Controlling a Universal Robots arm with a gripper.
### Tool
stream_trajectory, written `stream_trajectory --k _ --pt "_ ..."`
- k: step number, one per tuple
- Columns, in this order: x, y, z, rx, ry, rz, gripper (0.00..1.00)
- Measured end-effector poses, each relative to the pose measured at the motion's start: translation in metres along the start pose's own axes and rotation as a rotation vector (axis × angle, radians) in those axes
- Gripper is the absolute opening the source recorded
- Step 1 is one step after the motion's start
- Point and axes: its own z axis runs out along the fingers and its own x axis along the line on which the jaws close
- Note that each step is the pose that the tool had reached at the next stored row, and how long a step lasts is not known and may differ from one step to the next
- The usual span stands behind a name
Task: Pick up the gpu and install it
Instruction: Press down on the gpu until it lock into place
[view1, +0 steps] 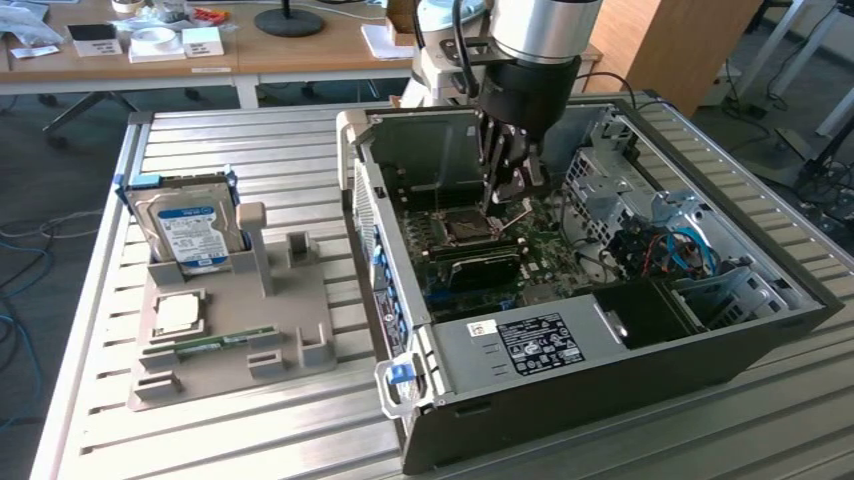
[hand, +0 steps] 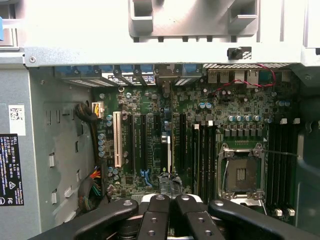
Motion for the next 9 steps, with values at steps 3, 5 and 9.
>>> stream_trajectory --k 3,5,9 --pt "0.0 0.0001 0.0036 0.0 0.0 0.0 0.11" --pt "0.0 0.0002 0.0115 -0.0003 0.0001 0.0 0.11" --pt "0.0 0.0004 0.0185 -0.0014 0.0 0.0 0.11"
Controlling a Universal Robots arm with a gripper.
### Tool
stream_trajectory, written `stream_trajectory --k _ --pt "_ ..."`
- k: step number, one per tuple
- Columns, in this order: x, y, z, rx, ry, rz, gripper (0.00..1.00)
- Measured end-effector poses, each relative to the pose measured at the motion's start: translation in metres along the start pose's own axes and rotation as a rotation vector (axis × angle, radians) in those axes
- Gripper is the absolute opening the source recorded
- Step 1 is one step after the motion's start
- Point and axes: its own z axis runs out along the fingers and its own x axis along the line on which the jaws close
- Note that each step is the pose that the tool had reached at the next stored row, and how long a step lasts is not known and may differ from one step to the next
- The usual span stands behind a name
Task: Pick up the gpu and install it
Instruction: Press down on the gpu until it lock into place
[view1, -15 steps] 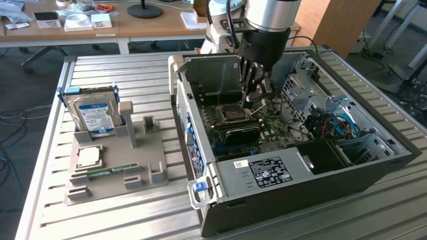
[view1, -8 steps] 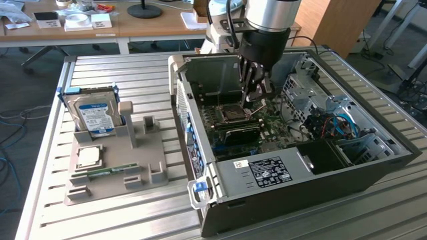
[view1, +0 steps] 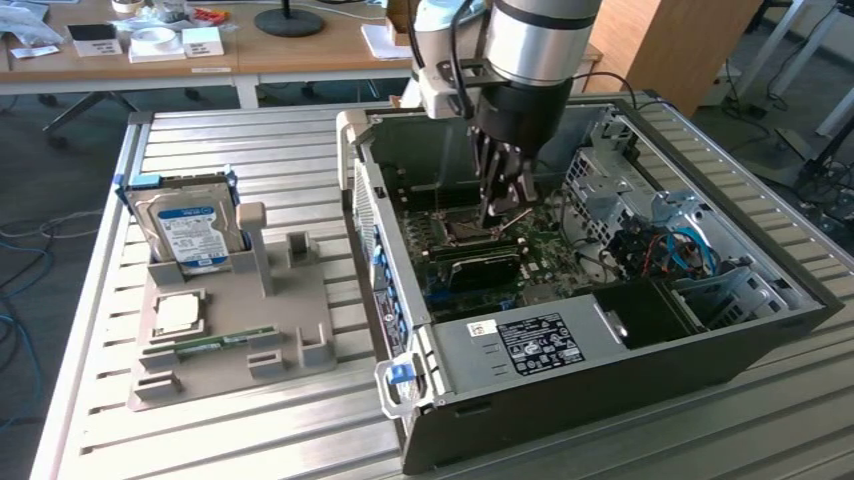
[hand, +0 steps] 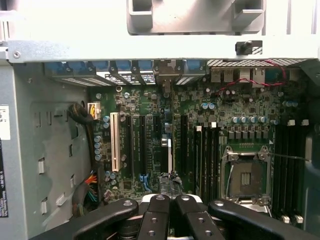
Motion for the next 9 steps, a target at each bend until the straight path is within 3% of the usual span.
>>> stream_trajectory --k 9 --pt "-0.004 0.0002 0.0022 -0.0001 -0.0013 0.0 0.11"
